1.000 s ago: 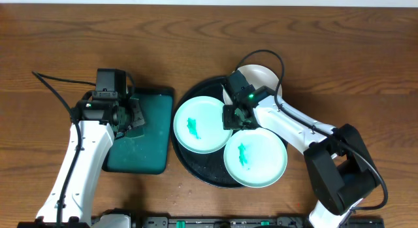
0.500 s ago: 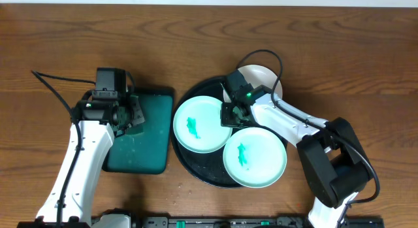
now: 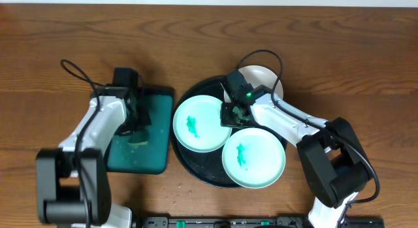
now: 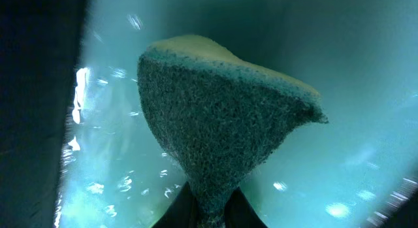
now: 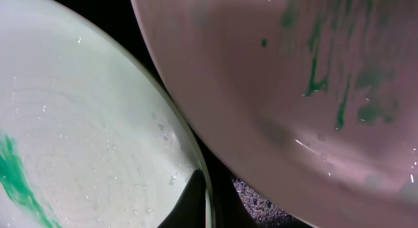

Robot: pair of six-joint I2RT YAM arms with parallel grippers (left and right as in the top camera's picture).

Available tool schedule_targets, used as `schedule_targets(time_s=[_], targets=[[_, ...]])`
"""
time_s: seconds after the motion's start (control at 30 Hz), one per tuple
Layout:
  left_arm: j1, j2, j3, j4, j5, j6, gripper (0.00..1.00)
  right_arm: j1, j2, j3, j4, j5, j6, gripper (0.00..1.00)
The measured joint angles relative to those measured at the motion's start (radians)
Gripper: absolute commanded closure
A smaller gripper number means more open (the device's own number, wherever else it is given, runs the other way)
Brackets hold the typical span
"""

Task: Clean dirty plates on tray and stack at the side
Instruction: 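Grip the left pale green plate rim with the right gripper, lift sponge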

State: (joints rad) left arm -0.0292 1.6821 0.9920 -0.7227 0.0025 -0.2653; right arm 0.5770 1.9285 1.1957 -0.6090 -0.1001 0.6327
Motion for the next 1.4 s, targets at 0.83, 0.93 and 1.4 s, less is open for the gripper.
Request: schedule_targets(time_s=[0.83,0.93,1.4], targets=[[-0.014,-0.465,0.001,-0.064,0.016,-0.002,0.93,0.000,0.000,0.002,-0.006,0.000,-0.001,0.99],[-0.027,-0.549,0.001,-0.034,0.016,0.007,0.93,0.000,0.000,0.002,-0.006,0.000,-0.001,0.99],[-0.033,-0.636,0.001,-0.013,0.016,0.031,0.93,0.000,0.000,0.002,-0.006,0.000,-0.001,0.99]])
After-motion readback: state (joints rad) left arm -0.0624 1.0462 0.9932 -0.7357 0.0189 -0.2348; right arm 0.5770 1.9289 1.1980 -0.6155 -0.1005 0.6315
